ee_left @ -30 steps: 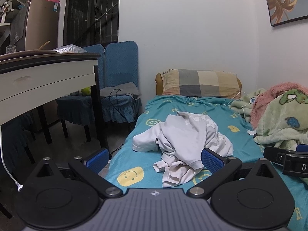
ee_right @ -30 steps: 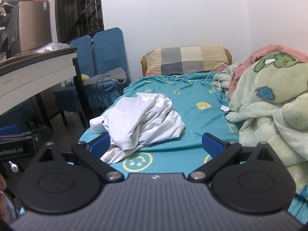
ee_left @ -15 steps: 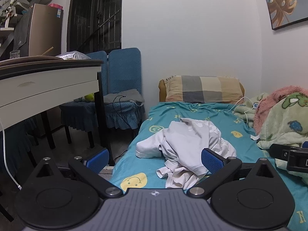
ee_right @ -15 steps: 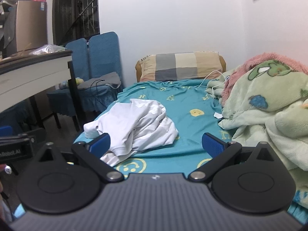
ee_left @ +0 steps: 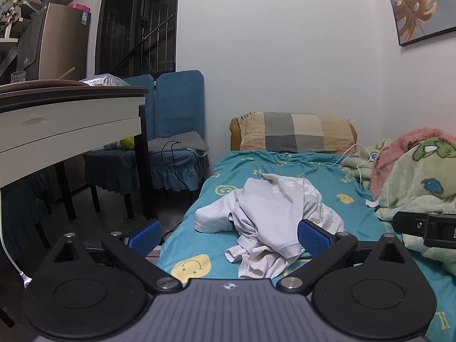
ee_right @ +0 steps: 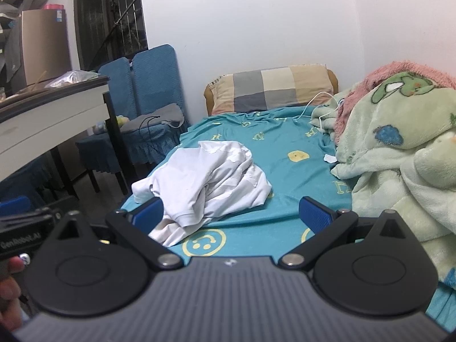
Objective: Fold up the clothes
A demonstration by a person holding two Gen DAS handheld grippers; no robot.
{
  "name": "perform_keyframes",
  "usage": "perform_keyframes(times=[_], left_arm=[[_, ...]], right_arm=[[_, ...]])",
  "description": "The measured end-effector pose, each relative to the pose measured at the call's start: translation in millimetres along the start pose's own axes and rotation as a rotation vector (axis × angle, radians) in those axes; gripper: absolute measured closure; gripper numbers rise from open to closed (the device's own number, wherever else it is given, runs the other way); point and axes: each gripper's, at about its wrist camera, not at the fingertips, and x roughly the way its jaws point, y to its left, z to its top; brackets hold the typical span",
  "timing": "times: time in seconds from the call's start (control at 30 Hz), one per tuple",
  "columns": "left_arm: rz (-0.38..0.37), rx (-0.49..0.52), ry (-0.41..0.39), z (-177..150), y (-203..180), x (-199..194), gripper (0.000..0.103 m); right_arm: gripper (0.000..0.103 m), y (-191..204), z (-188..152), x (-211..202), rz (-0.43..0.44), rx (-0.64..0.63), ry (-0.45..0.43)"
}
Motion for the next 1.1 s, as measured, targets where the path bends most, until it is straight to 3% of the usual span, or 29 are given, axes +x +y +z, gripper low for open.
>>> perform_keyframes(times=[0.4, 0.57, 0.7, 0.9, 1.1], left_arm=[[-0.016, -0.015, 0.057, -6, 1, 16, 0.001], [-0.034, -0.025, 0.102, -8, 2, 27, 0.001], [-0.069, -0.051, 0.190, -10, 0, 61, 0.004], [-0.119, 0.035, 0.302, -13, -34, 146, 0.016], [-0.167, -0.011, 0.370, -25, -63, 223, 0.027]], right_arm=[[0.000, -4, 3, -6, 0.002, 0.012, -0.032], [0.000, -7, 8, -14, -0.075, -0.010, -0.058], [0.000, -27, 15, -20, -0.091, 0.088, -0.077], [0.000, -55, 15, -10, -0.039, 0.221, -0.032], [0.000, -75, 14, 8, -0.057, 0.251, -0.028]])
